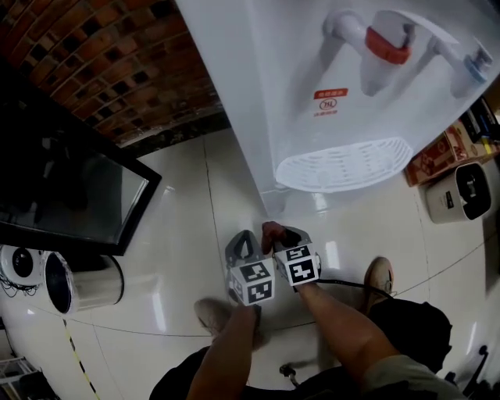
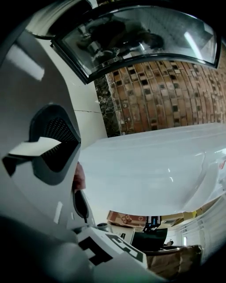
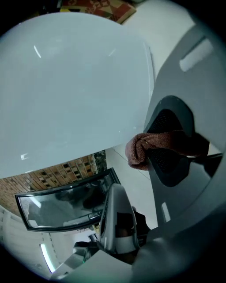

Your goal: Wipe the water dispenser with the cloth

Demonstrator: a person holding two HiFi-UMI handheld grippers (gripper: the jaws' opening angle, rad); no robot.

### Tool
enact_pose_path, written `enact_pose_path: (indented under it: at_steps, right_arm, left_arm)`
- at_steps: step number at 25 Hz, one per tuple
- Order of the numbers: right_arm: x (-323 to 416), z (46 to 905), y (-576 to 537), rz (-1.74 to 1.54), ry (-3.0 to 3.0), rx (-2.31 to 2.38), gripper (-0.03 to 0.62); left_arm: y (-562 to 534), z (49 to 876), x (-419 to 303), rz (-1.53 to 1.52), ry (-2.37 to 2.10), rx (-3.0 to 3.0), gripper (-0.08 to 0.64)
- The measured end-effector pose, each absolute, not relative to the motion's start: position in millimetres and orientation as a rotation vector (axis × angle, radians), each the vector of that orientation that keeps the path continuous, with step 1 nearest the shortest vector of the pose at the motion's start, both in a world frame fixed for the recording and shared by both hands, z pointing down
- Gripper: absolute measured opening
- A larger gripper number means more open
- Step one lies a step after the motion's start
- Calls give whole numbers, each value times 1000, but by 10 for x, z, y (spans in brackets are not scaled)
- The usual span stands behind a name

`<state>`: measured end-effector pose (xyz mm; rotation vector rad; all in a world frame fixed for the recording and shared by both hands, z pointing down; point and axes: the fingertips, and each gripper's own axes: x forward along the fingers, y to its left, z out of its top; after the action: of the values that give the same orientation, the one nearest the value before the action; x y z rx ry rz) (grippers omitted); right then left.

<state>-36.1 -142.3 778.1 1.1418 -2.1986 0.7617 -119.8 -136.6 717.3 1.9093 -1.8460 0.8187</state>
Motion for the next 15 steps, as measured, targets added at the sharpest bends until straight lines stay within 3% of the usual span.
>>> enact_pose_path:
  at_steps: [15]
  right_arm:
    - [16, 8165, -1701, 910, -1985, 1302, 86]
  left_arm:
    - [-1442, 7322, -1164, 819, -1791, 1909, 0]
